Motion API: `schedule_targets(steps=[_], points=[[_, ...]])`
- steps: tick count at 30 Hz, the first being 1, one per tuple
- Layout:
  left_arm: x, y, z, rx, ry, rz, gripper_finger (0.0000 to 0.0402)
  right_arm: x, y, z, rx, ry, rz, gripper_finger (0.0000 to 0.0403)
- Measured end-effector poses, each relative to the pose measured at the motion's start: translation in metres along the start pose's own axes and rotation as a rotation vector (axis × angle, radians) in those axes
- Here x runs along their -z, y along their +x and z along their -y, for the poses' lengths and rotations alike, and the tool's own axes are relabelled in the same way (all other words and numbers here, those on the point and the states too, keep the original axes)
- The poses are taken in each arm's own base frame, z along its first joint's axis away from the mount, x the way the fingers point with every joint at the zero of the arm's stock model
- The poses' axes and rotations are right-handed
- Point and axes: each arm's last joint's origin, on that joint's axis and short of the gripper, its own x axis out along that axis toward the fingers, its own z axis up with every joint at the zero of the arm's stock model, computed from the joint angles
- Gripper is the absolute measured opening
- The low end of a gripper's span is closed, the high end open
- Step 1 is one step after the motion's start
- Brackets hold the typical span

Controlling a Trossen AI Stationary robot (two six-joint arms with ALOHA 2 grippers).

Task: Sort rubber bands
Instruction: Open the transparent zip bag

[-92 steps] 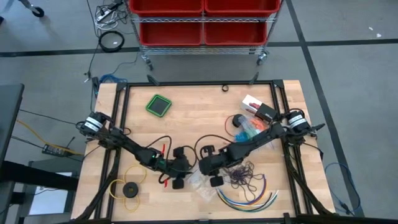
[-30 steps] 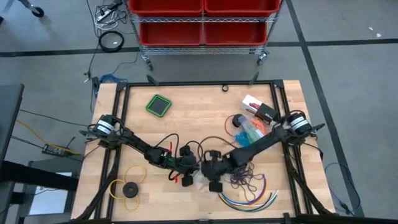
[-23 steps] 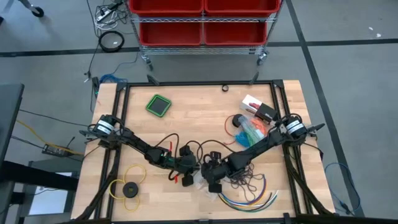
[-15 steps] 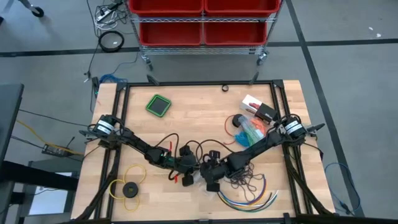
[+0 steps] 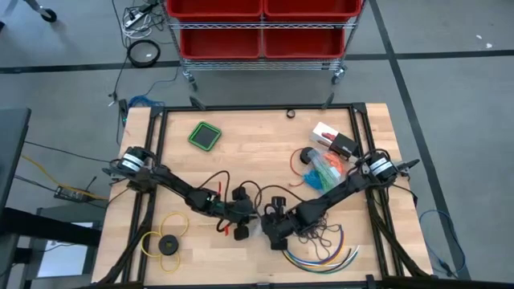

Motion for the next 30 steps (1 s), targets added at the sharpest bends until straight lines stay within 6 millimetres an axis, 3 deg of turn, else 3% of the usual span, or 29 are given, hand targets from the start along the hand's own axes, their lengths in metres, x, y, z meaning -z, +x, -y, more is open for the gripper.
schedule_targets(steps=[8,14,18,24,30], points=[[-0.026,-0.030,-0.001,-0.025,0.035,0.059,0.0081,0.006,-0.018,-0.016,0.092,-0.103,-0.024,0.0000],[-0.039,-0.044,-0.001,-0.014,0.021,0.103,0.0087,-0.007,-0.042,-0.034,0.199,-0.214,0.036,0.0000],[-0.043,-0.045,0.000,0.117,-0.034,0.177,0.0088,-0.018,-0.058,-0.043,0.252,-0.262,0.081,0.0000],[-0.032,-0.052,-0.013,0.248,-0.177,0.384,0.0091,-0.027,-0.081,-0.051,0.327,-0.310,0.089,0.0000],[-0.011,-0.064,-0.031,0.318,-0.339,0.509,0.0120,-0.033,-0.093,-0.057,0.335,-0.331,0.117,0.0000]])
